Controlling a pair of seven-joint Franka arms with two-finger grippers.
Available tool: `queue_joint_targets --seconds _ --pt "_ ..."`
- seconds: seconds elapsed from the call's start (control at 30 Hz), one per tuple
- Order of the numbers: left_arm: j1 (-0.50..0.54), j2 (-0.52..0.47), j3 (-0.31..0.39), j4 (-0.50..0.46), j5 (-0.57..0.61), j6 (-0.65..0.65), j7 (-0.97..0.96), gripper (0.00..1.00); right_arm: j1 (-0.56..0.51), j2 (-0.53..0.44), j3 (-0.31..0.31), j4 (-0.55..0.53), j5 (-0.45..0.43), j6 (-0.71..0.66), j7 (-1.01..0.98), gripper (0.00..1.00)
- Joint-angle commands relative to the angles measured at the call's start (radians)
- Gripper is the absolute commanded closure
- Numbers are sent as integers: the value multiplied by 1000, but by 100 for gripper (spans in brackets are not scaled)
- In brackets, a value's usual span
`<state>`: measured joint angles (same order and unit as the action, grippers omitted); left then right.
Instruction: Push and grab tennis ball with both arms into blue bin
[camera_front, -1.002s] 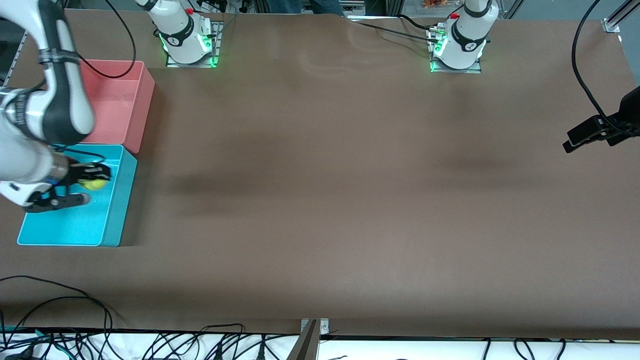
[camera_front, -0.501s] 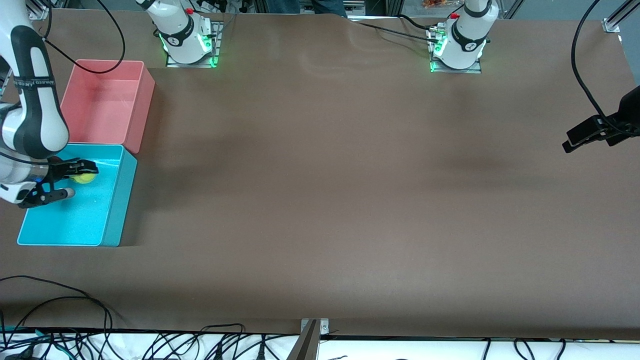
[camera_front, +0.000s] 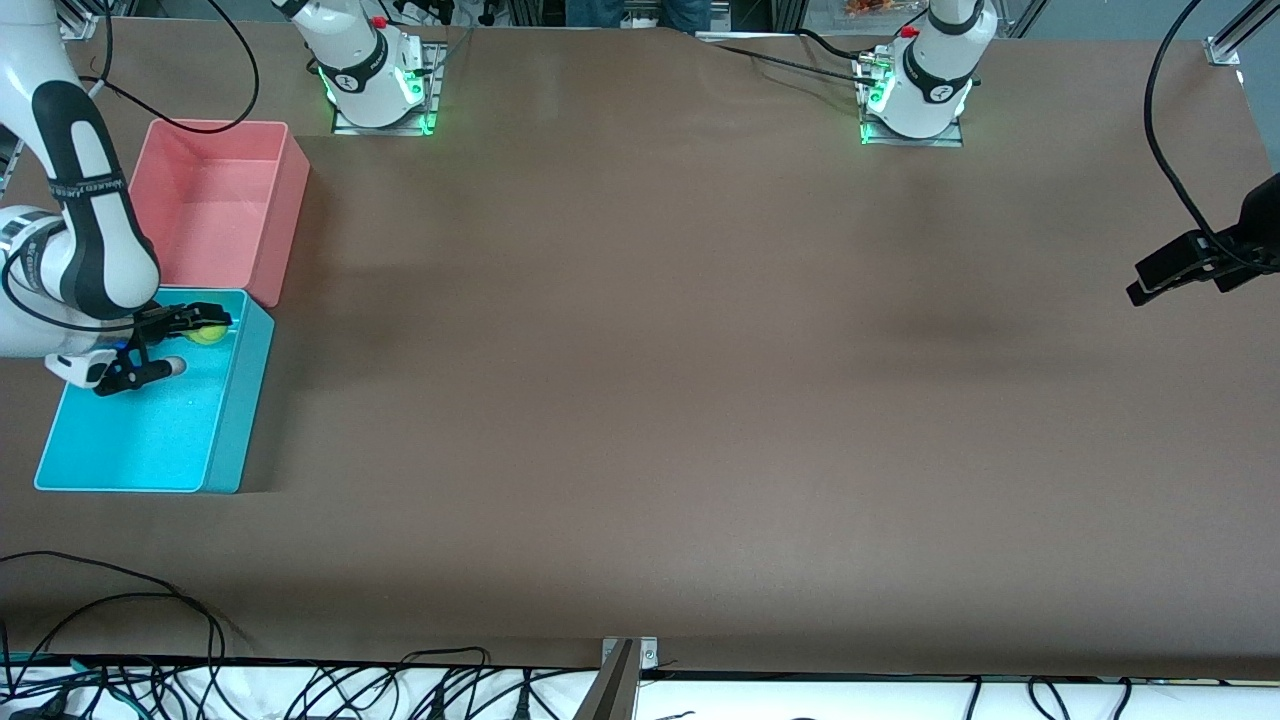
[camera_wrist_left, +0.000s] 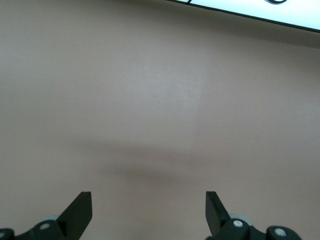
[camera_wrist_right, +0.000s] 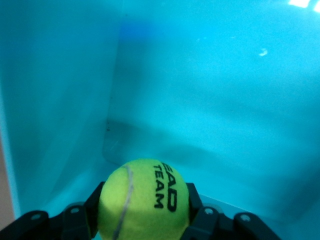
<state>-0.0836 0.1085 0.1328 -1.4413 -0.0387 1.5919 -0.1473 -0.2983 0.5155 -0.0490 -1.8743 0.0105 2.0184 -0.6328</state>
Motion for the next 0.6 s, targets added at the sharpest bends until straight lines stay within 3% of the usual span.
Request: queue_joint_targets --seconds 0.0,0.07,0.13,0.17,0.57 --pt "2 7 8 19 -24 0 22 0 -38 29 11 7 45 10 -65 52" --pt "2 7 8 19 -24 0 22 0 -36 29 11 10 45 11 -65 39" --pt "2 7 8 19 -24 0 22 0 -36 29 11 12 45 11 -65 8" --pt "2 7 8 19 -24 0 22 0 -38 29 11 12 45 10 -65 0" --pt "2 7 8 19 -23 0 22 0 -31 9 21 55 43 -4 -62 0"
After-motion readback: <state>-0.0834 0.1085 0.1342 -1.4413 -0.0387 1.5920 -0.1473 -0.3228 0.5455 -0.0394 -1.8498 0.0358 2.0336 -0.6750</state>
